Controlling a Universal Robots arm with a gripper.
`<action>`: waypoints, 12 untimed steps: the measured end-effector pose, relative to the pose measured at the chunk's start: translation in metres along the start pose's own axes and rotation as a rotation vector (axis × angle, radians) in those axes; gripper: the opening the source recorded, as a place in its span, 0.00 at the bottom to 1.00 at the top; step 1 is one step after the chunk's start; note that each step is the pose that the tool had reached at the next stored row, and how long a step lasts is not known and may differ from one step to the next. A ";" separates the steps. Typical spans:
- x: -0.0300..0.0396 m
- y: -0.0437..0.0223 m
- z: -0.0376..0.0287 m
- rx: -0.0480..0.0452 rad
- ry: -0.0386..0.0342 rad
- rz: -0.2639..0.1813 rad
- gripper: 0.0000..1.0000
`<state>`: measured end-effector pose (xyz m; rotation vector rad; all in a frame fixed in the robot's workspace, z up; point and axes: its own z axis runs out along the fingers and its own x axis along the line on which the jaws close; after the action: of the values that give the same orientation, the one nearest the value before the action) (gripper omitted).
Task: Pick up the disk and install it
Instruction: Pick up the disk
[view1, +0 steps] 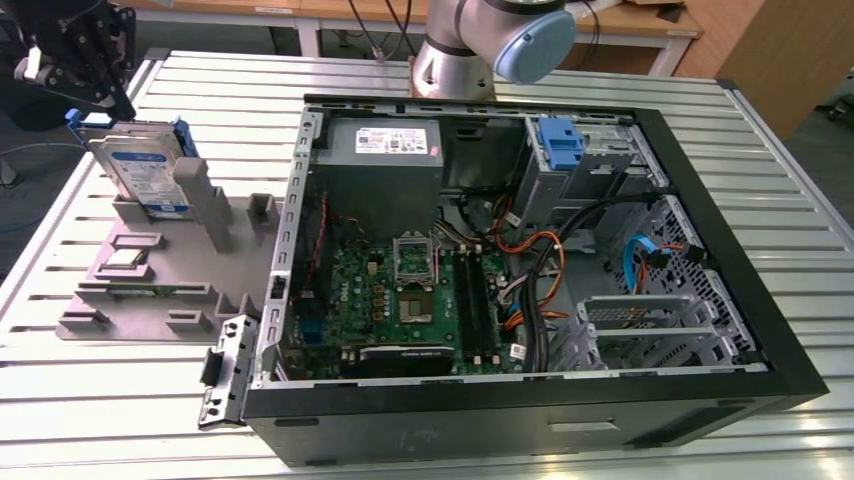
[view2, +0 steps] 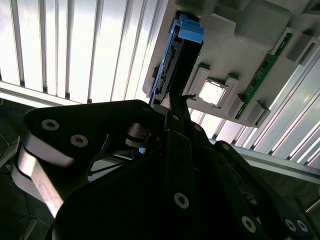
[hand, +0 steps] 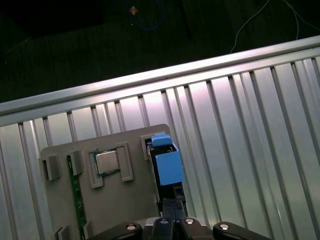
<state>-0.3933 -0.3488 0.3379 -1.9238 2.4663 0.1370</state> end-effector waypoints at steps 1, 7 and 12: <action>0.0000 0.0000 0.0000 0.0000 0.0000 0.000 0.11; 0.0000 0.0000 0.0000 0.0001 -0.0001 0.000 0.29; 0.0000 0.0000 -0.0001 0.0000 0.0000 0.000 0.47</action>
<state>-0.3933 -0.3488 0.3379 -1.9238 2.4663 0.1370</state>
